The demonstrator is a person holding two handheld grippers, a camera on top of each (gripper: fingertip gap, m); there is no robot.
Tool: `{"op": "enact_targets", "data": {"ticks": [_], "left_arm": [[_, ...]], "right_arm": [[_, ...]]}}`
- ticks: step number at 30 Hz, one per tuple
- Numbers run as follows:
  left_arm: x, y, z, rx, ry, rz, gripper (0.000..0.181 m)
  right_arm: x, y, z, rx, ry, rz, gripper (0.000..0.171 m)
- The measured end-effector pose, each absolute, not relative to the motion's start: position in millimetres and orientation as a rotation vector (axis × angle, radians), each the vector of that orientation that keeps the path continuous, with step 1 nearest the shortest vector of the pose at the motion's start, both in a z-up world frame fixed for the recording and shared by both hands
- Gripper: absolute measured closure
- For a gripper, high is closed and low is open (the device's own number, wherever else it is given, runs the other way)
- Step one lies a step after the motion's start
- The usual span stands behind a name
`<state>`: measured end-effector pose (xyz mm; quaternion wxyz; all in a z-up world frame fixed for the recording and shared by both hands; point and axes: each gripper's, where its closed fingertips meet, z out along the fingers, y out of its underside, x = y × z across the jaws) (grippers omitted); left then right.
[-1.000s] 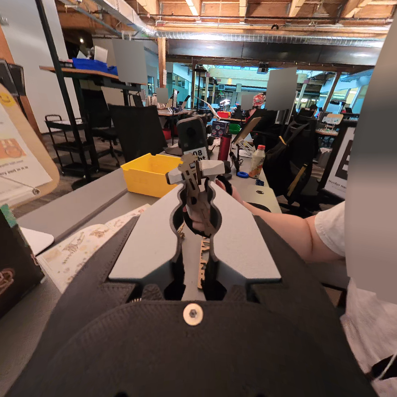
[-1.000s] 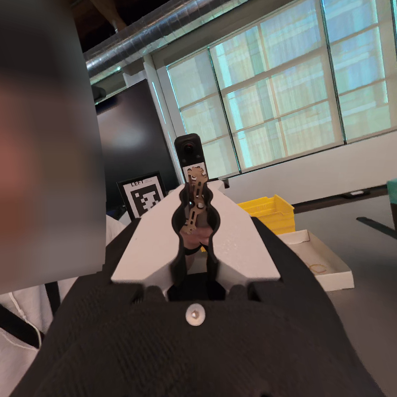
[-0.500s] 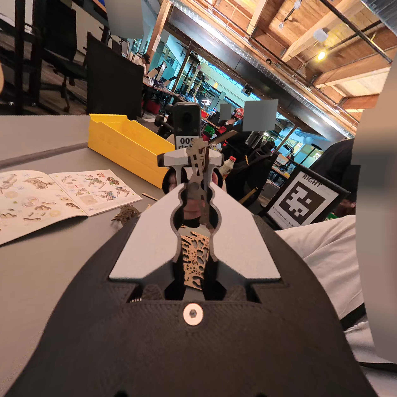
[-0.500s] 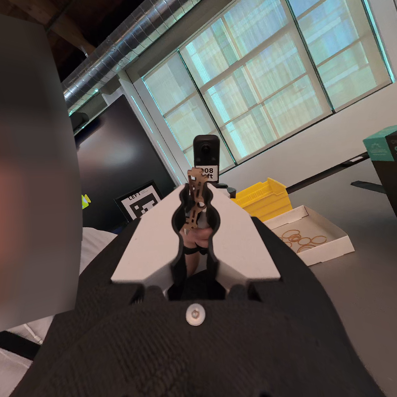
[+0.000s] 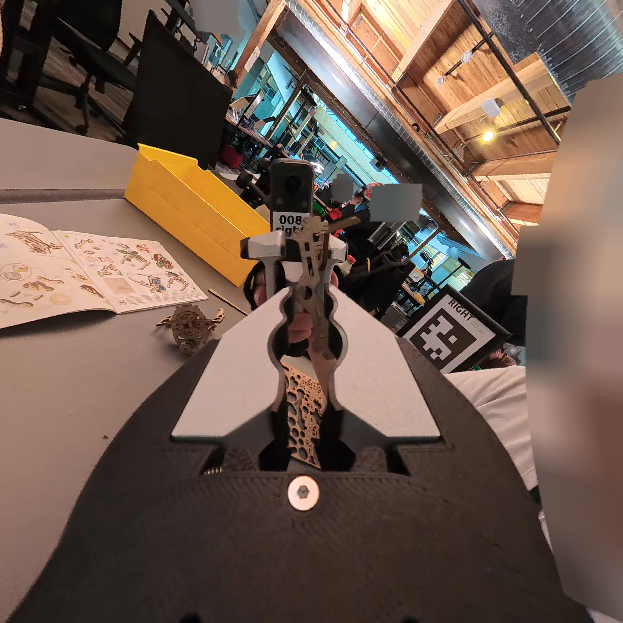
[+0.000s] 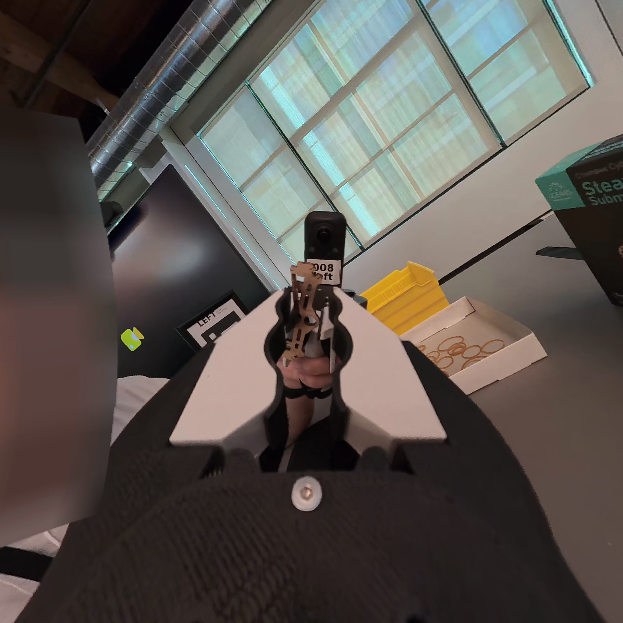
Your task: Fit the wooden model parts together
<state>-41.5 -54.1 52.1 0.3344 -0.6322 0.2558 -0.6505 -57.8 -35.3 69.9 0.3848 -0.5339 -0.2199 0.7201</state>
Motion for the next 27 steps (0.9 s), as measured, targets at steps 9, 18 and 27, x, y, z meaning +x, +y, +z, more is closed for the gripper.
{"op": "enact_targets", "data": {"ticks": [9, 18, 27], "left_arm": [[-37.8, -58.1, 48.9, -1.651, 0.747, -1.591, 0.167], [-36.9, -59.0, 49.7, -1.639, 0.779, -1.503, 0.167], [-35.4, -59.7, 47.0, -1.631, 0.830, -1.392, 0.168]], "right_arm": [[-58.0, -36.6, 74.7, -1.334, -0.554, 1.835, 0.146], [-60.7, -44.5, 78.4, -1.320, -0.590, 1.855, 0.156], [-61.5, -50.8, 77.5, -1.331, -0.671, 1.779, 0.157]]}}
